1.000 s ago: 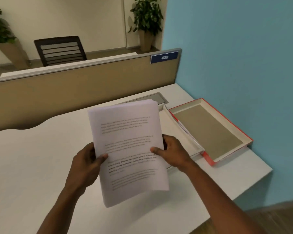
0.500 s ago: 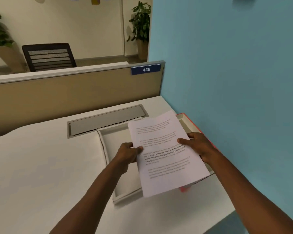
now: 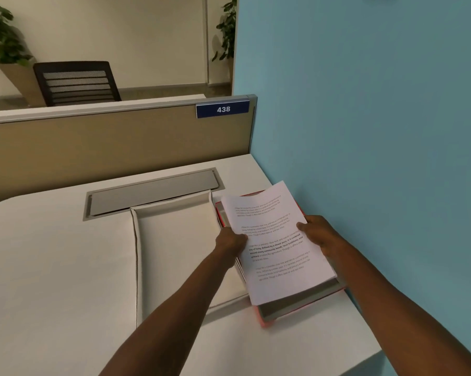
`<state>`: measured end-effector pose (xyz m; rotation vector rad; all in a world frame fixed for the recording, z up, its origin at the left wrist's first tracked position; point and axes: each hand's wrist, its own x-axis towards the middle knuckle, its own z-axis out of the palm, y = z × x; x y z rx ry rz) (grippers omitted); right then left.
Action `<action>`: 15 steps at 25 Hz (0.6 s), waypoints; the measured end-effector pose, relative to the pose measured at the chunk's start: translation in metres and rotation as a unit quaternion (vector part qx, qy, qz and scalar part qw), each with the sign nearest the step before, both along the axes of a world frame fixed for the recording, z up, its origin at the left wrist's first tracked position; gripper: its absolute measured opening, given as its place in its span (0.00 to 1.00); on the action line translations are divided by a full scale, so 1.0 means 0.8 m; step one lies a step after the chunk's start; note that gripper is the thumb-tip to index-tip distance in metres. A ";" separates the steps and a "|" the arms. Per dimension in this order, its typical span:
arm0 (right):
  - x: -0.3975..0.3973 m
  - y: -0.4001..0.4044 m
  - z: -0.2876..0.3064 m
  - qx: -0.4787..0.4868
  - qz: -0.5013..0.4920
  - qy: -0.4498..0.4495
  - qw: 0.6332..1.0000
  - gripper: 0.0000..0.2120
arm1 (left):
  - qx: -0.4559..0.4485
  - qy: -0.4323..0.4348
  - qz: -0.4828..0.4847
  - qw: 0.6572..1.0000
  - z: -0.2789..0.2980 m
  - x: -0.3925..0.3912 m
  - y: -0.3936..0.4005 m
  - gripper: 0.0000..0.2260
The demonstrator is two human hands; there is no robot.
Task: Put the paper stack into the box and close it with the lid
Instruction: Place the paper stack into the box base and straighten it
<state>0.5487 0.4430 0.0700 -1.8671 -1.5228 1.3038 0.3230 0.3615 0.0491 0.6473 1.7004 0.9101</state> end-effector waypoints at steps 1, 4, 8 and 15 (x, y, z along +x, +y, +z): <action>0.002 0.007 -0.005 0.005 0.009 -0.023 1.000 0.14 | -0.005 0.000 0.000 1.000 0.000 0.012 0.004 0.19; 0.006 0.024 -0.018 0.034 0.040 -0.104 0.993 0.16 | -0.022 -0.035 -0.009 0.999 0.001 0.046 0.014 0.21; 0.001 0.030 -0.037 0.049 0.074 -0.172 0.981 0.17 | -0.034 -0.112 0.011 0.993 -0.002 0.068 0.017 0.29; 0.004 0.034 -0.066 0.023 0.064 -0.183 0.981 0.19 | -0.030 -0.094 0.027 0.995 -0.020 0.074 0.016 0.40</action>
